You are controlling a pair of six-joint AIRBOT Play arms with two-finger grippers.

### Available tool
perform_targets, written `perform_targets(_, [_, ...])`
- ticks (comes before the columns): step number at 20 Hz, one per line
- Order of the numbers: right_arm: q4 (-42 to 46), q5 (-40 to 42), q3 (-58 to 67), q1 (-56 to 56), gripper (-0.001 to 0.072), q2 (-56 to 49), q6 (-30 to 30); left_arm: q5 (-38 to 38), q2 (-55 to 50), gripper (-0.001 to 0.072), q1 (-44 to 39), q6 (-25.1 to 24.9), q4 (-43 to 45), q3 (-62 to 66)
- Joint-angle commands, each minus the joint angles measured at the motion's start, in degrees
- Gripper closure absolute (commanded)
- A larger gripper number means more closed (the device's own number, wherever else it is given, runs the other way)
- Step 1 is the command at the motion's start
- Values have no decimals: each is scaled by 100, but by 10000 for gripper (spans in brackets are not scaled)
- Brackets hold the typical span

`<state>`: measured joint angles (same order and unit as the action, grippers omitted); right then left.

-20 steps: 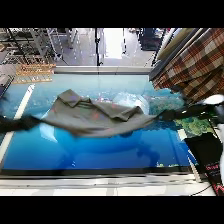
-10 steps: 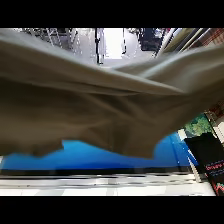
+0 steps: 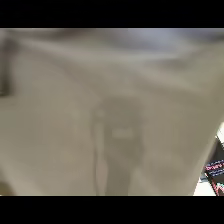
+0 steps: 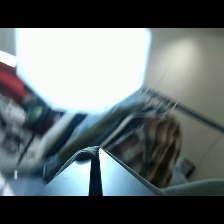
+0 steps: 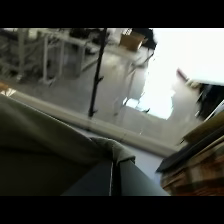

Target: Fold the clothes and pants, and hang the long-sleeved shirts on hangers.

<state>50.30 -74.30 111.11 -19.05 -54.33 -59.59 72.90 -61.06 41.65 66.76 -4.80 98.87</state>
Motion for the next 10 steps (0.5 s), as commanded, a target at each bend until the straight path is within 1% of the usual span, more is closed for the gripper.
perform_targets(1, [-308,-487,-507,350,699,-1528,-24,-52,-745,700,-1432,-299,1700,-579])
perform_targets(2, [-79,-385,-702,592,699,-1947,48,-203,-1032,700,-1757,-603,1729,-741])
perform_targets(4, [597,173,-1027,1064,699,-2830,68,-693,-1679,700,-2251,-920,2120,-898])
perform_targets(6, [1185,892,-1154,1351,699,-3707,-35,-1294,-2468,700,-2557,-918,2688,-916])
perform_targets(7, [1314,1307,-1165,1410,699,-4135,-168,-1609,-2876,701,-2621,-916,2865,-916])
perform_targets(8, [1307,1696,-1165,1408,699,-4503,-280,-1982,-3333,701,-2629,-914,2876,-916])
perform_targets(10, [1272,2498,-1165,1408,699,-5112,-455,-2688,-4116,701,-2603,-758,2570,-914])
